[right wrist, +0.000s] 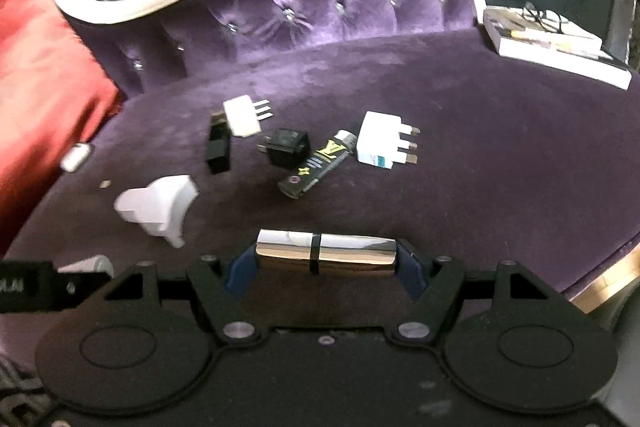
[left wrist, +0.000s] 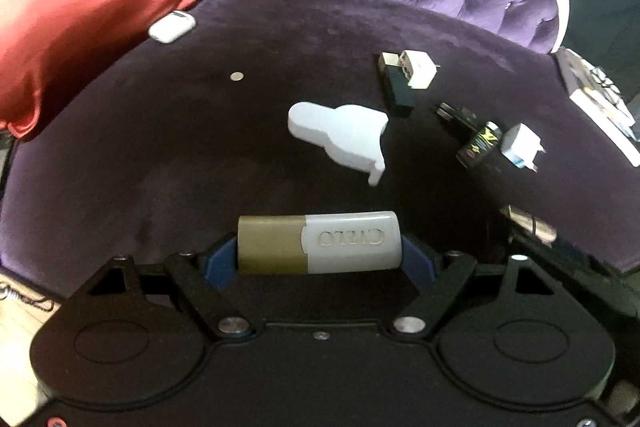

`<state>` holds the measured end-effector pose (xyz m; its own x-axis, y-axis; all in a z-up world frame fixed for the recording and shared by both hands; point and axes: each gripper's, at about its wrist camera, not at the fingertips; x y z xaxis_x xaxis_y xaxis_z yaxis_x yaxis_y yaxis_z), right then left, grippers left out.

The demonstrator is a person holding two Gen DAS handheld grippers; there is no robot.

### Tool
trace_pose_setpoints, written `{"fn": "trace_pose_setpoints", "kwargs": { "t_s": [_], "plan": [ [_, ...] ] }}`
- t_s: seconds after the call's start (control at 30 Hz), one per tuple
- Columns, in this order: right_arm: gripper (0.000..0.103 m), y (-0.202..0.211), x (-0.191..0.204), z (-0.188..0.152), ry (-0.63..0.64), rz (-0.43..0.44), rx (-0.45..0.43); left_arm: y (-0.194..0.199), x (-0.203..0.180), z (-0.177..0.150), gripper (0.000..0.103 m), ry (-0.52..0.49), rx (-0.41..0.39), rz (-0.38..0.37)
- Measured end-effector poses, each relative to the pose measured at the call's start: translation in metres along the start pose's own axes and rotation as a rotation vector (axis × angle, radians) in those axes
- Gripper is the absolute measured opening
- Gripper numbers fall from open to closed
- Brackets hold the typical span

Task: Organize rigid objects
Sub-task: 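Carry the tube and lipstick over the fabric basket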

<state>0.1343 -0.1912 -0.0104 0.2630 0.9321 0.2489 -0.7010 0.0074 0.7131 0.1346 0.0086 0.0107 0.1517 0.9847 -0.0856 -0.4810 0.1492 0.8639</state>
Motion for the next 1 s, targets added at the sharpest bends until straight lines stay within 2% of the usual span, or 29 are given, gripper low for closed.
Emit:
{"fn": "trace_pose_setpoints", "kwargs": {
  "t_s": [0.17, 0.43, 0.67, 1.0],
  "plan": [
    [0.071, 0.043, -0.006, -0.012, 0.02, 0.029, -0.016, 0.03, 0.001, -0.026, 0.08, -0.013, -0.04, -0.018],
    [0.071, 0.112, -0.023, -0.051, 0.037, 0.031, -0.049, 0.062, -0.001, -0.073, 0.08, -0.055, -0.106, -0.043],
    [0.071, 0.152, -0.024, -0.079, 0.068, 0.039, -0.08, 0.066, -0.002, -0.108, 0.08, -0.064, -0.093, -0.062],
    [0.071, 0.194, -0.024, -0.113, 0.111, 0.063, -0.122, 0.076, -0.006, -0.128, 0.08, -0.089, -0.118, -0.066]
  ]
}}
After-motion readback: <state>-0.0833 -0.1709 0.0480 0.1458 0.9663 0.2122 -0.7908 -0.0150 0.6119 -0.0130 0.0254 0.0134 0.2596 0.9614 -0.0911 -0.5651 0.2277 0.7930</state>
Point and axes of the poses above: each gripper's, at about its wrist camera, not at the fingertips, and y roughly against the way its jaws point, x to its left, z to its top, and after that the axes turned 12 degrees about -y, right-handed
